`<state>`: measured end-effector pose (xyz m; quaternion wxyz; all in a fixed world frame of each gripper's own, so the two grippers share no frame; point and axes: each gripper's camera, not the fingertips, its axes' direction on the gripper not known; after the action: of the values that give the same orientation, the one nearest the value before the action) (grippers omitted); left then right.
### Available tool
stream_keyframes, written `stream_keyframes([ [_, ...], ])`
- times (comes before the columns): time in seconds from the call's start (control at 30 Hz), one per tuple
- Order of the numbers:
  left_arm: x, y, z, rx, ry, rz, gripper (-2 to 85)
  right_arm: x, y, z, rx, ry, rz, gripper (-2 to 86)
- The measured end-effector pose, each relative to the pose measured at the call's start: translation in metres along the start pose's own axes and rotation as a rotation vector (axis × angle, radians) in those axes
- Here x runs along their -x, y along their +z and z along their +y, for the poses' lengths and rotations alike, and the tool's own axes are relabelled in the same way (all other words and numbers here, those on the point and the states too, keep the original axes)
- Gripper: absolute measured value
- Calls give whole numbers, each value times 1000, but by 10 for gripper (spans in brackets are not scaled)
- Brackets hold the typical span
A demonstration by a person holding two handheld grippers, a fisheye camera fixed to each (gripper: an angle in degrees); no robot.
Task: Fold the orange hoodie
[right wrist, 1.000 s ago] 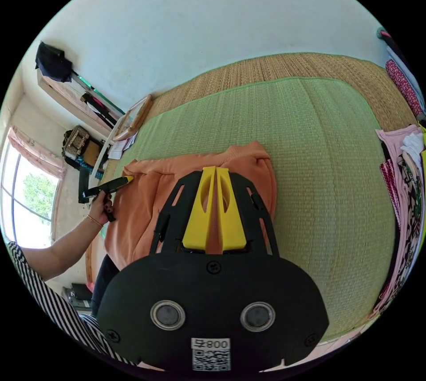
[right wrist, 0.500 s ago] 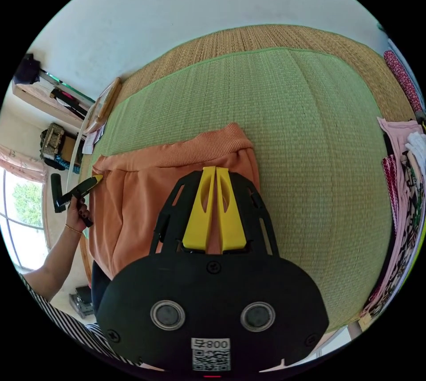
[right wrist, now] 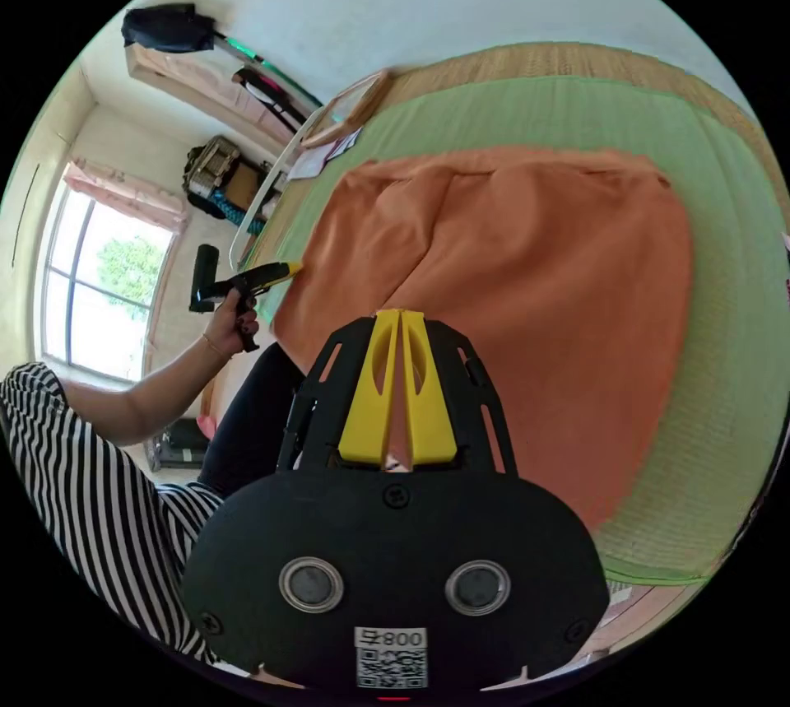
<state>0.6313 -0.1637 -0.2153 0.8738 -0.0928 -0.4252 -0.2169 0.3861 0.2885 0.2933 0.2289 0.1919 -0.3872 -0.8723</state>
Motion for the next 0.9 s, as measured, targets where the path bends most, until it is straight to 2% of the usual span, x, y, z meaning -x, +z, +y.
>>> stream_keyframes([
  [0.07, 14, 5, 16, 21, -36, -31, 3, 18, 24, 5, 61, -23, -1, 2],
  [0.17, 28, 10, 34, 50, -48, -24, 3, 31, 56, 5, 138, -29, 107, 1],
  [0.47, 49, -22, 112, -16, -14, 32, 6, 77, 15, 7, 47, -49, 123, 1],
  [0.7, 102, -15, 184, -11, -157, 85, 36, 86, 66, 19, 195, 3, 155, 1],
  [0.9, 126, -4, 216, -5, -199, 160, 70, 99, 63, 9, 195, 18, 156, 0],
])
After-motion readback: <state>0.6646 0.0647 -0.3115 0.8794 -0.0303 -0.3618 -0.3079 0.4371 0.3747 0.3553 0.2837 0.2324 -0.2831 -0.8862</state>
